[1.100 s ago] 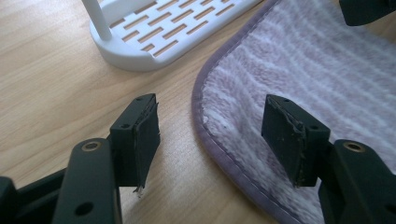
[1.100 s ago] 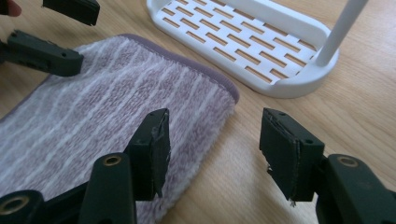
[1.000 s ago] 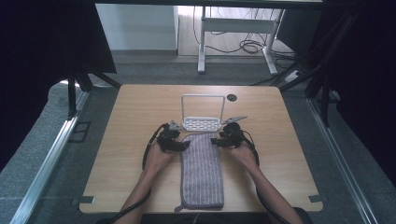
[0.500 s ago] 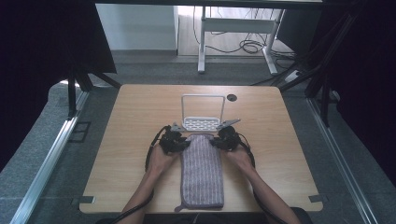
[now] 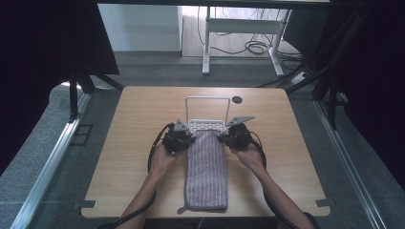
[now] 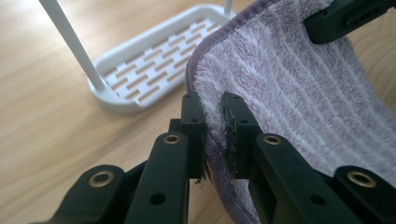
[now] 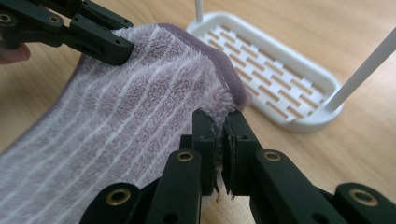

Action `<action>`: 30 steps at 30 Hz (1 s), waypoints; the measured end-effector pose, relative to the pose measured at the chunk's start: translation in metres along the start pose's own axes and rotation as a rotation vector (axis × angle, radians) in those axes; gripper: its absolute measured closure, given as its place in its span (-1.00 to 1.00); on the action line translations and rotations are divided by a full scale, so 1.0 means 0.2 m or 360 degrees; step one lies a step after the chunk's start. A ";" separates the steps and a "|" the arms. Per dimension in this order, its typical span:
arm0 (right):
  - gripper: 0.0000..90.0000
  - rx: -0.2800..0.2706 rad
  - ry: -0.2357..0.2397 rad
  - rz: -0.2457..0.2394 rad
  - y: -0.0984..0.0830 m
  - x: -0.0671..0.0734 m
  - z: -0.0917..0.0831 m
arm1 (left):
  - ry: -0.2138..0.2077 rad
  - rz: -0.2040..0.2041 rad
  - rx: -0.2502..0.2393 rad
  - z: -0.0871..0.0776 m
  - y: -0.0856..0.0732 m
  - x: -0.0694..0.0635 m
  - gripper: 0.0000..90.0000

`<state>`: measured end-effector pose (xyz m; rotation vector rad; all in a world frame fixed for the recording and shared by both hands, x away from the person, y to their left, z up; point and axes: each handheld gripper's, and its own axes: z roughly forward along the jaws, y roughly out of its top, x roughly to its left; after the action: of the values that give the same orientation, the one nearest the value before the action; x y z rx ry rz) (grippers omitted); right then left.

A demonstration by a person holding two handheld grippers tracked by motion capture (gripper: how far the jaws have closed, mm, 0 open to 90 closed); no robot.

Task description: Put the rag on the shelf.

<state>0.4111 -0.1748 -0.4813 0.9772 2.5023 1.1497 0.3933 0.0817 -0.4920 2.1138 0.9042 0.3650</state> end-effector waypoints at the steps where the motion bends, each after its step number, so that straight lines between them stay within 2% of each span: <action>1: 0.89 -0.0009 0.0003 -0.0003 0.01 0.00 -0.02 | 0.0005 0.0001 -0.0009 -0.01 0.01 0.00 0.78; 10: 0.89 -0.0087 -0.0004 -0.0043 0.12 0.00 -0.15 | -0.0001 0.0051 -0.0092 -0.14 0.15 -0.01 0.78; 22: 0.89 -0.0178 -0.0043 -0.0108 0.28 0.01 -0.31 | 0.0069 0.0157 -0.0177 -0.30 0.33 -0.02 0.78; 30: 0.90 -0.0252 -0.0073 -0.0122 0.37 -0.01 -0.41 | 0.0109 0.0199 -0.0227 -0.38 0.47 -0.02 0.78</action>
<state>0.4118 -0.1884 -0.3717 0.8487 2.3501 1.2645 0.3964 0.0809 -0.3702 2.0415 0.7632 0.5528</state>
